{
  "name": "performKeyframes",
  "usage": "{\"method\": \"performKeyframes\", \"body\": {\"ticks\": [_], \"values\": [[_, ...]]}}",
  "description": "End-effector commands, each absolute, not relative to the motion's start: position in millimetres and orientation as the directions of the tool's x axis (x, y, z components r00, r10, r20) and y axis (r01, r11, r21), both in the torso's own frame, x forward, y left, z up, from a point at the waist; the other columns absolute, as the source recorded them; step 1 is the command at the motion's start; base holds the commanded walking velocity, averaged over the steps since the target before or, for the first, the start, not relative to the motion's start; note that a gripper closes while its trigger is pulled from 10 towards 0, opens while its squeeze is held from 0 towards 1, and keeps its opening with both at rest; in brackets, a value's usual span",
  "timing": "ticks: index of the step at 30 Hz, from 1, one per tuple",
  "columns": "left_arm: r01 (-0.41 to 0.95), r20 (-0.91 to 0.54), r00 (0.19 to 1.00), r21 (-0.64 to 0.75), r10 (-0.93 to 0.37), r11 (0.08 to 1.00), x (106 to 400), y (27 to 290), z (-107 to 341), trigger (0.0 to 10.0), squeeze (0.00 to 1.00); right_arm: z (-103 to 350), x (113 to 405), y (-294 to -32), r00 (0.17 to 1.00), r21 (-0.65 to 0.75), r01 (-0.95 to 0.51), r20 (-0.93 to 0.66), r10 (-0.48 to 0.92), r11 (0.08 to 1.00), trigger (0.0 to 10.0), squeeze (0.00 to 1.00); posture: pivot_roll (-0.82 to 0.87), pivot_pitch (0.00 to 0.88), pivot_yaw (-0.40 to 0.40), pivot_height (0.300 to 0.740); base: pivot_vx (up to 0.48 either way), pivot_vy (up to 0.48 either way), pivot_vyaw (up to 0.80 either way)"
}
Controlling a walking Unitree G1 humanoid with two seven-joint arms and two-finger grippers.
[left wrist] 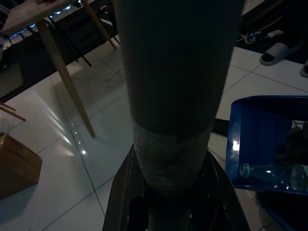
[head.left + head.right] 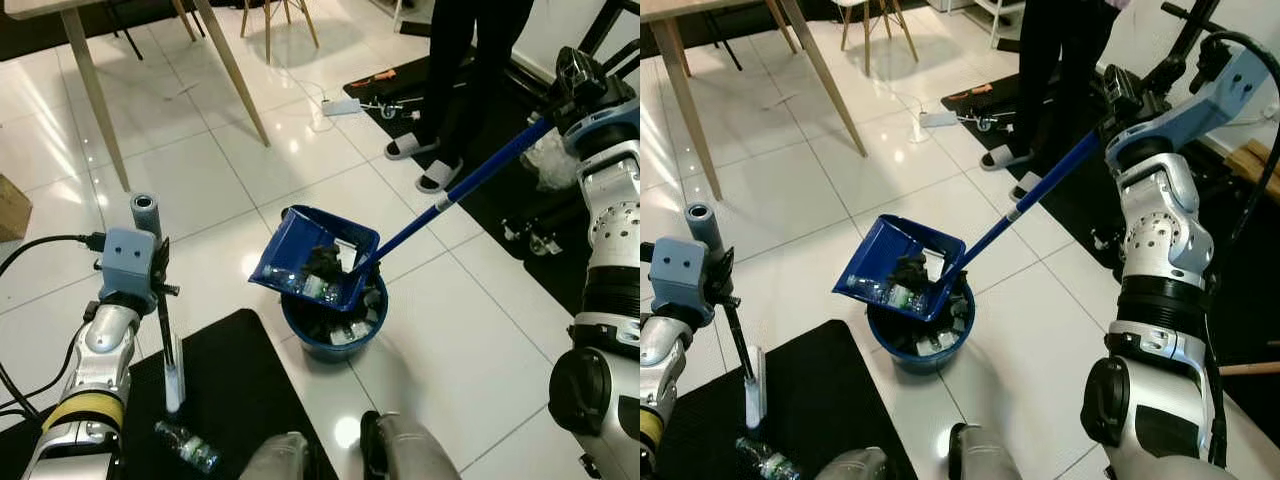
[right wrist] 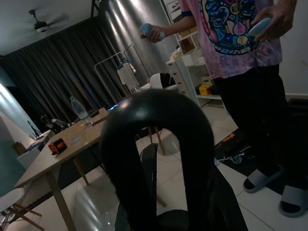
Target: Sweep floor
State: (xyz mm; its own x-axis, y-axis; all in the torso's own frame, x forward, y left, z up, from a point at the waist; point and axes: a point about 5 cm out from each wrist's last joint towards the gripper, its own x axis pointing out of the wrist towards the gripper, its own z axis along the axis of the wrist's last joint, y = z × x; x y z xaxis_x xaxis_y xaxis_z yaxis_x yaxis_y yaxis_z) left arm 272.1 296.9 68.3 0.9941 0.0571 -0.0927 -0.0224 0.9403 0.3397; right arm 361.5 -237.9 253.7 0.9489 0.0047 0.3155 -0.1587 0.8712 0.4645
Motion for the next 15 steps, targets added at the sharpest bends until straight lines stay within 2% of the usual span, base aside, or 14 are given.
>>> {"method": "performKeyframes", "body": {"ticks": [1,10,15], "values": [[-0.011,-0.066,0.997,0.348,0.037,0.937,273.4,288.6,69.9,10.0,0.0,264.5,360.7,-242.3,0.93,0.479,-0.177,0.367,-0.012,0.86,10.0,0.0,0.04,0.0,0.0,0.74,0.0,-0.48,0.0],[-0.014,-0.067,0.997,0.337,0.039,0.941,273.8,284.4,68.7,10.0,0.0,265.7,361.1,-242.5,0.928,0.48,-0.18,0.371,-0.013,0.859,10.0,0.0,0.04,0.0,0.003,0.74,0.0,-0.466,0.0],[-0.027,-0.073,0.996,0.302,0.051,0.953,275.3,285.7,69.1,10.0,0.0,266.3,361.0,-243.7,0.928,0.479,-0.179,0.373,-0.015,0.859,10.0,0.0,0.04,0.0,0.007,0.74,0.0,0.0,0.0]]}}
